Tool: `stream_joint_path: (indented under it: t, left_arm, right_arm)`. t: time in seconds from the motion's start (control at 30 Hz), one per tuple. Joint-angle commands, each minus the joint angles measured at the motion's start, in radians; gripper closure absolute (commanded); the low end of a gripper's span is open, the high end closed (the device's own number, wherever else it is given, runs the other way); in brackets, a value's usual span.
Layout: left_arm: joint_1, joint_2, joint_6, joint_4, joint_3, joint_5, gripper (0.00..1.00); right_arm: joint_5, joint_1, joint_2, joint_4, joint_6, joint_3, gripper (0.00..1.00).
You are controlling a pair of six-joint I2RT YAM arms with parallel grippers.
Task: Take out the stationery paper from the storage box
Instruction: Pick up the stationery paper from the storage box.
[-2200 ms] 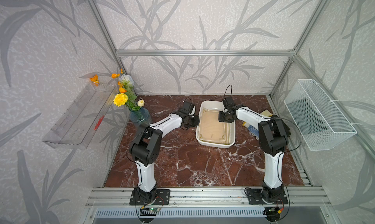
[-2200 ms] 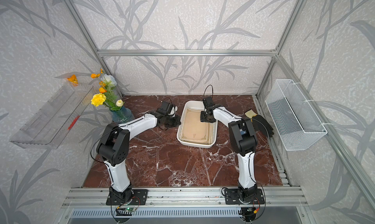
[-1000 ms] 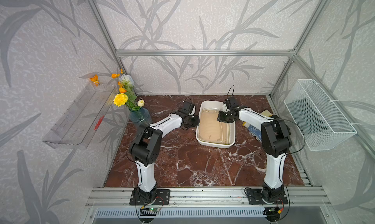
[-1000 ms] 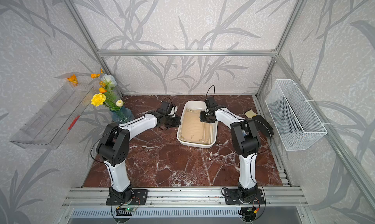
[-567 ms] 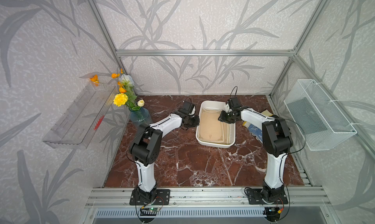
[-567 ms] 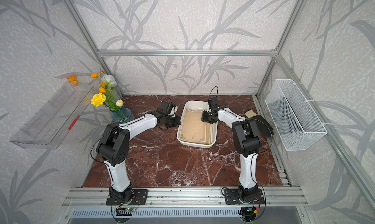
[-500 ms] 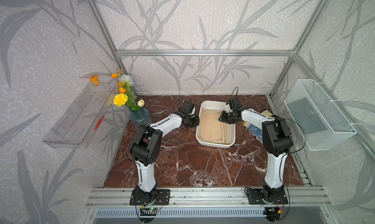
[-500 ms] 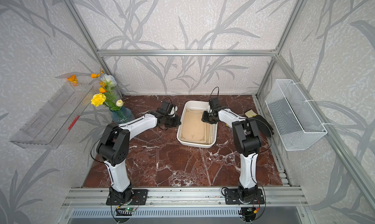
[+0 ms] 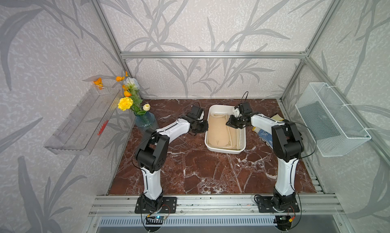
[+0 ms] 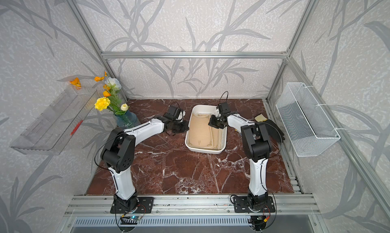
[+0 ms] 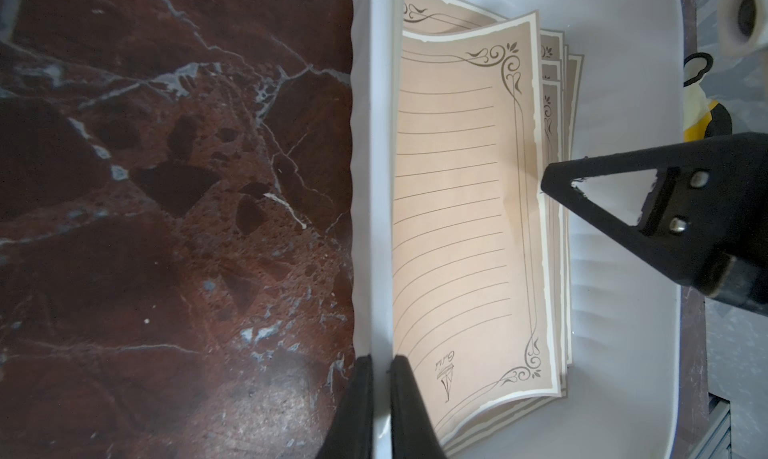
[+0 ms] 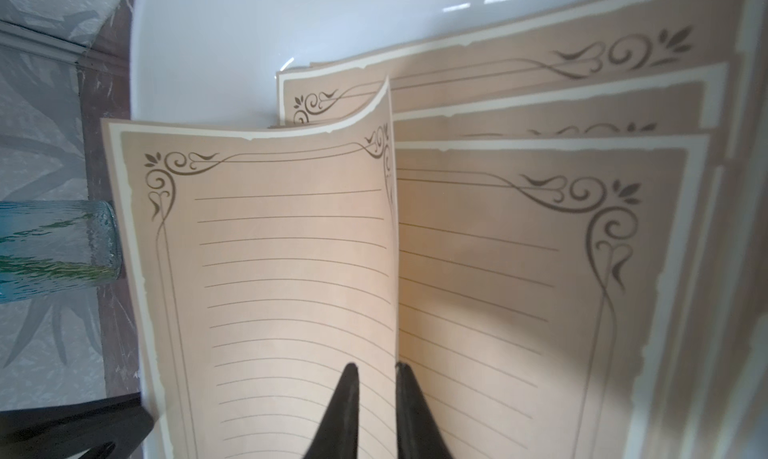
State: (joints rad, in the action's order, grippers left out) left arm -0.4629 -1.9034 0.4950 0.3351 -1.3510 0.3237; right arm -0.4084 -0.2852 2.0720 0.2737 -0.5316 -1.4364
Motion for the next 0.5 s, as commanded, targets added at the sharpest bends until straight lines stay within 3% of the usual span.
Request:
stream_joint_path:
  t: [0.0,0.3,0.47]
  left_arm:
    - [-0.015,-0.024,0.003,0.040,0.013,0.010,0.89]
    - [-0.015,-0.029,0.002,0.039,0.013,0.009,0.89]
    - [-0.015,-0.029,0.000,0.043,0.014,0.006,0.89]
  right_arm:
    - [0.004,0.000,0.041,0.022,0.005,-0.009,0.80]
    - [-0.003,0.008,0.068,0.029,0.002,-0.012,0.74]
    - [-0.022,0.014,0.071,0.020,-0.001,-0.010,0.80]
